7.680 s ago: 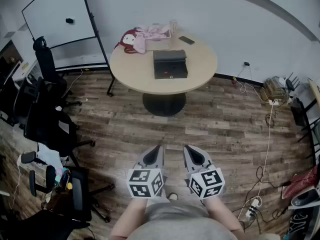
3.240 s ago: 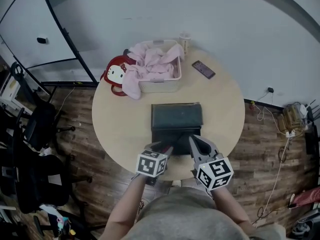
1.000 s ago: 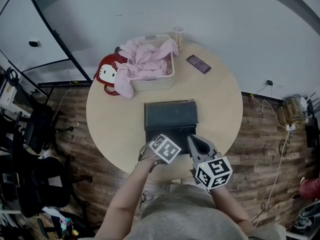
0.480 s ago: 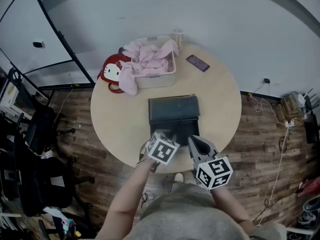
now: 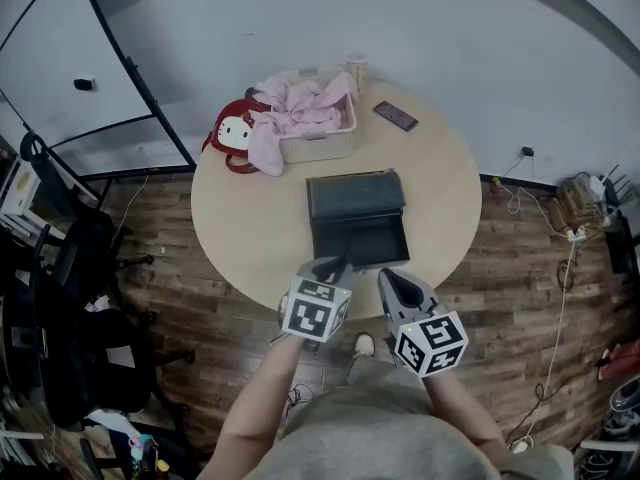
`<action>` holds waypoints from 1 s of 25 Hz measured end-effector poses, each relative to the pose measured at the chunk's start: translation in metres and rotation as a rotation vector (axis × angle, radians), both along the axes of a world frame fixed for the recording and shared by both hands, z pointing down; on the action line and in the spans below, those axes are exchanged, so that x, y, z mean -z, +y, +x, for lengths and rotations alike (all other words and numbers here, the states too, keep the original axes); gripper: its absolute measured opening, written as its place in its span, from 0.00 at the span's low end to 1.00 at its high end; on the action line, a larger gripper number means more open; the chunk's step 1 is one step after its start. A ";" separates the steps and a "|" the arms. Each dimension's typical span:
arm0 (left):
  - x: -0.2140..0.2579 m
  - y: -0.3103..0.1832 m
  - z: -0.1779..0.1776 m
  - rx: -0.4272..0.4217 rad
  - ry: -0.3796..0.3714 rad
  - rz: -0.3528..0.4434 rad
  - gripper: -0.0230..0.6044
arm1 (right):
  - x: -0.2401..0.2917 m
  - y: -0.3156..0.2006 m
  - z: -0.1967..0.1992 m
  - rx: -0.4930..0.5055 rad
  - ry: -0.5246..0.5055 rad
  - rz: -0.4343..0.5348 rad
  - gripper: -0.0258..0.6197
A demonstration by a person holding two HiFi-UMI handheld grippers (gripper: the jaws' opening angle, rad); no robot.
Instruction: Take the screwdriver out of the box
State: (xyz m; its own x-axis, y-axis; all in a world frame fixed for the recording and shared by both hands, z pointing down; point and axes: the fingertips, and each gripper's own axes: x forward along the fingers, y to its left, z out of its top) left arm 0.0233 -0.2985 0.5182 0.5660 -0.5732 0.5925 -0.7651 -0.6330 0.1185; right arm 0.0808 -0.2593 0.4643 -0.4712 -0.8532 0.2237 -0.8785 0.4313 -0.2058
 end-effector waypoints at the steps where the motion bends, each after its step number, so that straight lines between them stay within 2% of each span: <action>1: 0.001 0.008 -0.005 0.010 0.012 0.002 0.11 | 0.001 0.008 -0.003 -0.004 -0.001 0.002 0.04; 14: 0.023 0.105 -0.074 0.163 0.159 0.051 0.11 | 0.008 0.100 -0.044 0.011 -0.002 0.011 0.04; 25: 0.034 0.179 -0.114 0.254 0.275 0.093 0.11 | 0.010 0.156 -0.070 0.032 0.014 0.029 0.04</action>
State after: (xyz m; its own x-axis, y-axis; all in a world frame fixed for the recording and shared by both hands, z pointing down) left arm -0.0904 -0.1191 0.4840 0.5293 -0.7601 0.3771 -0.8467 -0.4447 0.2922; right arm 0.0109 -0.1029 0.4544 -0.4951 -0.8441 0.2058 -0.8669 0.4644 -0.1810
